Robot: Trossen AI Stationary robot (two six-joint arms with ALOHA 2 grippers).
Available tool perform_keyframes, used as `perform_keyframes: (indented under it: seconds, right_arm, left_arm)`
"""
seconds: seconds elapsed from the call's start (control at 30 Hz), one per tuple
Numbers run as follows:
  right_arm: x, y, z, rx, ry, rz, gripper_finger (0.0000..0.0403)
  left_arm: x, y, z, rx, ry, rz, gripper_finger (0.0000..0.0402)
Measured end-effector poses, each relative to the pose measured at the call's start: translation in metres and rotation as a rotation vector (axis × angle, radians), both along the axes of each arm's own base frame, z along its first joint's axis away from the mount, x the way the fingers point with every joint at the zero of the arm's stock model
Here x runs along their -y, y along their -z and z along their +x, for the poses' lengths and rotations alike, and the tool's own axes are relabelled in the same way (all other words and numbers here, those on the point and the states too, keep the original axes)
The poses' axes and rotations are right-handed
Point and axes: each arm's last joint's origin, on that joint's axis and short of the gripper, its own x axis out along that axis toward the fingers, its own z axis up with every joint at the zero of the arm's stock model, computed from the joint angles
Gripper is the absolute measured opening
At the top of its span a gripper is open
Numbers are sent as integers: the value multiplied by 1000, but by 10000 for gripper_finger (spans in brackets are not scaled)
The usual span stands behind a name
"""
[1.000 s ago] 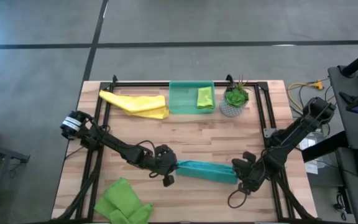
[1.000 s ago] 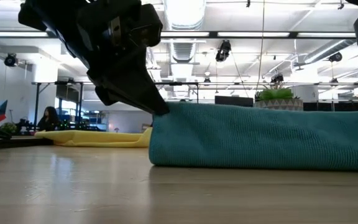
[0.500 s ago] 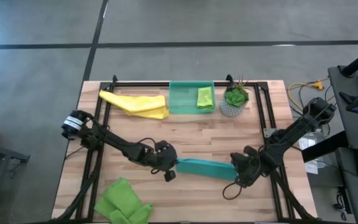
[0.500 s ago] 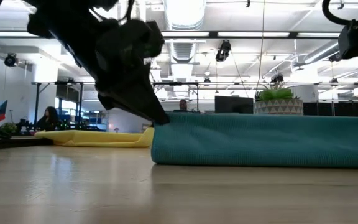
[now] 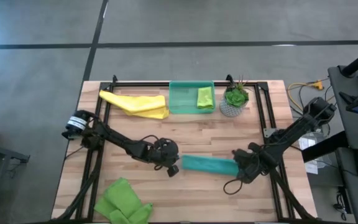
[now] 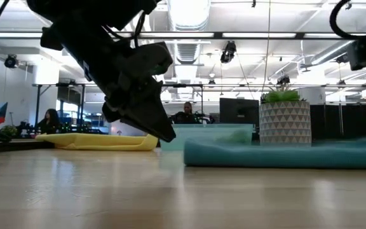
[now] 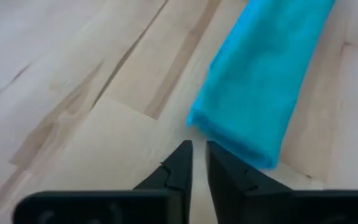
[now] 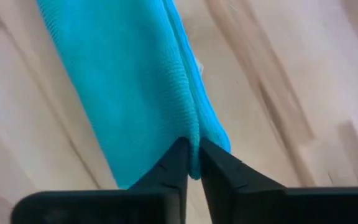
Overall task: Fold microfiber towels
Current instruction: Fold the blue microfiber cloth
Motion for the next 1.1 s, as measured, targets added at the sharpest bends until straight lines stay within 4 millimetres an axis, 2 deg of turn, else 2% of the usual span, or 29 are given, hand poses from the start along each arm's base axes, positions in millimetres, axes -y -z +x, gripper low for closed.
perform_keyframes:
  seconds: [0.27,0.4,0.5,0.6,0.87,1.1]
  right_arm:
    - [11,-23,-9,113,18,7,105]
    - [13,-39,-11,258,-24,38,127]
    - [11,-47,-10,370,-80,45,137]
    - [10,-50,-8,402,-98,43,141]
    - [6,-44,-4,391,-60,64,130]
    - [4,-44,-2,400,-66,72,126]
  left_arm:
    - [-9,-7,3,43,-26,-12,126]
    - [-6,-21,13,186,61,-12,151]
    - [-1,-28,21,273,272,101,154]
    - [1,-21,25,225,387,225,155]
    - [-8,15,38,111,374,233,144]
    - [2,27,32,32,458,155,121]
